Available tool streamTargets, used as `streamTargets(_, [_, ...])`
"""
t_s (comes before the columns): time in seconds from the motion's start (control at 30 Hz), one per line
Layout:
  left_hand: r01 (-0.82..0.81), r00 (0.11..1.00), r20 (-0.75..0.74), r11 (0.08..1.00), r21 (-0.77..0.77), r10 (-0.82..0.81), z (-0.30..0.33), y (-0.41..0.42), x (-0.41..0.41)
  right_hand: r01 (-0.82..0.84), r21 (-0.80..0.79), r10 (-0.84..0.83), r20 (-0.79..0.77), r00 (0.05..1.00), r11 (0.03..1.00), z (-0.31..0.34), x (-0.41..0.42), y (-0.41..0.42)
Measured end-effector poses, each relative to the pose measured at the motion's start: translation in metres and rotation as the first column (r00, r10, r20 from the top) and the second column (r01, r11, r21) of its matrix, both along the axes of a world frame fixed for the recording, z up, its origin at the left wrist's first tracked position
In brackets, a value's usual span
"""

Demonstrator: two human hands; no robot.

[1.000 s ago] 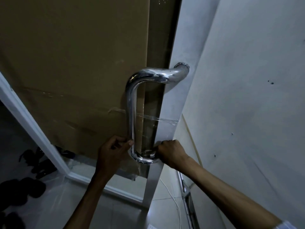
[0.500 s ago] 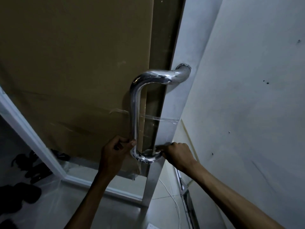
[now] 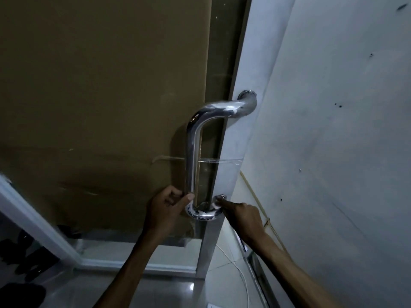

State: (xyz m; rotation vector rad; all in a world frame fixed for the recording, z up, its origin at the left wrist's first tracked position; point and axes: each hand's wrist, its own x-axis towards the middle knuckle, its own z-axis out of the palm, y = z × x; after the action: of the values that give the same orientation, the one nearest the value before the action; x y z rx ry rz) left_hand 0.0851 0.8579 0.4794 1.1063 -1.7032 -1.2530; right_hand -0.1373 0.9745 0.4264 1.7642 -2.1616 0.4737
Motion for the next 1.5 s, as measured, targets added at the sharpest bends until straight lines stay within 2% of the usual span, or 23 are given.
streamTargets(0.1, [0.055,0.998,-0.02,0.998,-0.04,-0.056,-0.001,-0.003,0.002,0.005,-0.047,-0.002,0.057,0.998,0.999,-0.012,0.018,0.01])
streamTargets(0.23, [0.099,0.993,-0.063,0.993,-0.065,-0.103,-0.006,-0.005,0.006,0.17,-0.046,-0.162,0.132,0.978,0.984,-0.022,0.026,0.017])
streamTargets(0.37, [0.129,0.987,-0.084,0.989,-0.077,-0.135,-0.009,-0.008,0.007,0.084,-0.039,-0.08,0.087,0.993,0.996,-0.025,0.056,0.023])
streamTargets(0.5, [0.161,0.981,-0.096,0.983,-0.084,-0.168,-0.01,-0.008,0.008,0.156,-0.07,-0.15,0.077,0.986,0.985,-0.027,0.058,0.023])
streamTargets(0.67, [0.207,0.972,-0.099,0.976,-0.072,-0.214,-0.012,-0.016,0.011,0.006,-0.136,-0.001,0.032,0.999,0.991,-0.039,0.074,0.027])
streamTargets(0.9, [0.211,0.971,-0.101,0.975,-0.075,-0.218,-0.014,-0.022,0.01,-0.048,-0.122,0.051,0.024,0.998,0.991,-0.048,0.085,0.028])
streamTargets(1.03, [0.208,0.974,-0.082,0.976,-0.061,-0.212,-0.011,-0.022,0.008,0.076,-0.167,-0.059,0.105,0.993,0.983,-0.042,0.083,0.03])
streamTargets(1.2, [0.224,0.968,-0.1,0.972,-0.064,-0.23,-0.011,-0.024,0.008,0.006,-0.187,0.02,0.141,0.99,0.982,-0.045,0.087,0.028])
streamTargets(1.33, [0.224,0.969,-0.087,0.972,-0.069,-0.23,-0.009,-0.025,0.008,0.183,-0.251,-0.106,0.292,0.95,0.95,-0.046,0.081,0.023])
streamTargets(1.47, [0.226,0.968,-0.098,0.971,-0.073,-0.233,-0.01,-0.024,0.008,0.067,-0.239,0.022,0.351,0.936,0.969,-0.057,0.093,0.023])
streamTargets(1.5, [0.225,0.968,-0.097,0.972,-0.074,-0.231,-0.01,-0.024,0.009,0.089,-0.235,0.005,0.374,0.928,0.968,-0.058,0.092,0.024])
